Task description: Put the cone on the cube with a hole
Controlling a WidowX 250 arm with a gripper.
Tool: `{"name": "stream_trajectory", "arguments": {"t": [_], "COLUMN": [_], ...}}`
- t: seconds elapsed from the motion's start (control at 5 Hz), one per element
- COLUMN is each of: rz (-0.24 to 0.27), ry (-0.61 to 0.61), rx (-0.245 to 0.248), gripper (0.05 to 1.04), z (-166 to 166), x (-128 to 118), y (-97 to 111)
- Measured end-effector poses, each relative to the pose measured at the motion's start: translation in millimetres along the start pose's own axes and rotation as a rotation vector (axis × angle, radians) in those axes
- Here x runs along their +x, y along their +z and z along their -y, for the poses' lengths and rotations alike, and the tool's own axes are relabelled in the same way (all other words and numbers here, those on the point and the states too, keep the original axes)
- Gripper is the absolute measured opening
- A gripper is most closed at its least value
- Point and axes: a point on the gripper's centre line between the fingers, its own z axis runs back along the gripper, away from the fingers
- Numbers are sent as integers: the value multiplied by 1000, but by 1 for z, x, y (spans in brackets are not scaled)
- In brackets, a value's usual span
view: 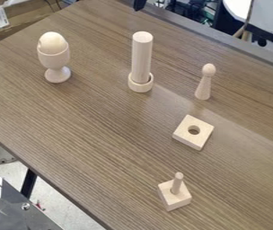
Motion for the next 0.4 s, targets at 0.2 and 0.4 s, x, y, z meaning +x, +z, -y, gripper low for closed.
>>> {"name": "stream_trajectory", "arguments": {"t": [0.2,0.4], "rz": [-32,-16], "ry": [-3,-123], "rx": [11,15], "gripper": [999,1000], "z": [1,42], "x": [1,5], "y": [-9,-12]}}
